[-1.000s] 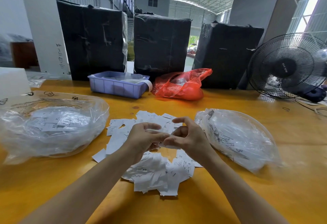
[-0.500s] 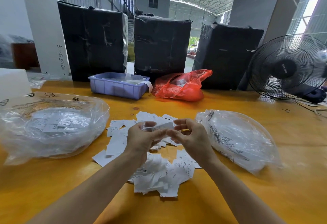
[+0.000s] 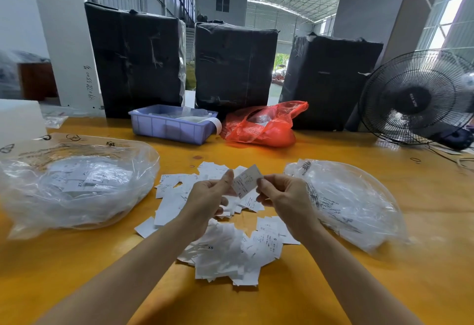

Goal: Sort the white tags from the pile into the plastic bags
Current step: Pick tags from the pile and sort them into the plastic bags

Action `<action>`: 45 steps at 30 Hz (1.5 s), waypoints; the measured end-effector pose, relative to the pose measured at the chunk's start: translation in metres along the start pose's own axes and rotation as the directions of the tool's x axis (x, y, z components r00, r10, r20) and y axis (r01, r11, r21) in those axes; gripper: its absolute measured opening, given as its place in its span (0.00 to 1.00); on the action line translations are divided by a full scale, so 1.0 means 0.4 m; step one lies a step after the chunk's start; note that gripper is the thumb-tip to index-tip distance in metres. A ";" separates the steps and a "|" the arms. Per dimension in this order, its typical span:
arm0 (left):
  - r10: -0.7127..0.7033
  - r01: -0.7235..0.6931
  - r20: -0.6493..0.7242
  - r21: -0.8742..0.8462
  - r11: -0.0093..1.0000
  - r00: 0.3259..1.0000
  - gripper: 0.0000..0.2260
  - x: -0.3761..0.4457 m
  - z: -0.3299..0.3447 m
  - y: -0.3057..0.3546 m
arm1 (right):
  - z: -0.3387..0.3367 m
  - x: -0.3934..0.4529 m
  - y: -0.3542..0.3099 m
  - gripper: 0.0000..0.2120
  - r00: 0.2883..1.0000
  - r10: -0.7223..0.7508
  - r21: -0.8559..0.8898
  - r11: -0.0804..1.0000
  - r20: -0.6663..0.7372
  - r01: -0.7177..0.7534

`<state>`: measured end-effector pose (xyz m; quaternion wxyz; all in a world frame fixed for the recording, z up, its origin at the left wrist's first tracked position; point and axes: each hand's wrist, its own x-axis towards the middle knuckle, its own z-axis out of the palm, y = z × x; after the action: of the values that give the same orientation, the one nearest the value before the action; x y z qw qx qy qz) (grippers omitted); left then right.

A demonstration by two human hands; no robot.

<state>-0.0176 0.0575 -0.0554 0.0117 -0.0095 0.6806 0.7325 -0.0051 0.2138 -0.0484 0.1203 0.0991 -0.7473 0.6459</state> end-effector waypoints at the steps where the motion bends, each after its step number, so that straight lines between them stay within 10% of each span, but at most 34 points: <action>1: 0.001 -0.001 0.007 0.014 1.000 1.000 0.17 0.002 -0.005 0.002 | -0.001 0.001 -0.001 0.10 1.000 0.009 0.003 1.000 -0.002 -0.009; 12: -0.002 -0.002 0.127 0.037 0.999 0.992 0.14 -0.010 0.006 -0.001 | -0.006 0.008 -0.001 0.10 0.988 0.144 0.053 0.988 0.064 -0.147; 28: -0.005 0.004 -0.022 -0.030 1.000 1.000 0.06 -0.015 -0.007 -0.005 | -0.011 0.001 0.001 0.07 0.979 -0.145 -0.242 0.954 0.144 0.177; 45: -0.113 0.100 0.217 0.069 0.993 0.970 0.03 -0.024 -0.001 -0.003 | -0.019 0.016 0.003 0.06 0.962 0.262 0.239 0.941 -0.076 -0.238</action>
<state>-0.0078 0.0573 -0.0565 0.1267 0.0358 0.6944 0.7074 -0.0110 0.2217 -0.0464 0.0646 -0.0180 -0.6672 0.7418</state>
